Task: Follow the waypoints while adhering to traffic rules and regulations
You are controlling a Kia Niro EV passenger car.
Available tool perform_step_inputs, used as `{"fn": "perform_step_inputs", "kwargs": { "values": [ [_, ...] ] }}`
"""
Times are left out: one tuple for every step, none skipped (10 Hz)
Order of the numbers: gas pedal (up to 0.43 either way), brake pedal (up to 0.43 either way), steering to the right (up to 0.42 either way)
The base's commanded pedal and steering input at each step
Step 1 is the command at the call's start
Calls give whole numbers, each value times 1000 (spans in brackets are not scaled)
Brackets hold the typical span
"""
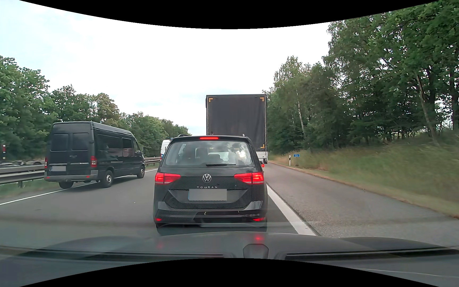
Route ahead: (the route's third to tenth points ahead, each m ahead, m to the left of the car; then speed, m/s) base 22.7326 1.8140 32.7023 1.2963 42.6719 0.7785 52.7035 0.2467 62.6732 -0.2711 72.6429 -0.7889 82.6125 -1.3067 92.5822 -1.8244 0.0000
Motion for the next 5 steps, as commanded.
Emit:
{"fn": "perform_step_inputs", "kwargs": {
  "values": [
    [0, 244, 0],
    [0, 244, 0],
    [0, 244, 0],
    [0, 244, 0],
    [0, 244, 0]
  ]
}}
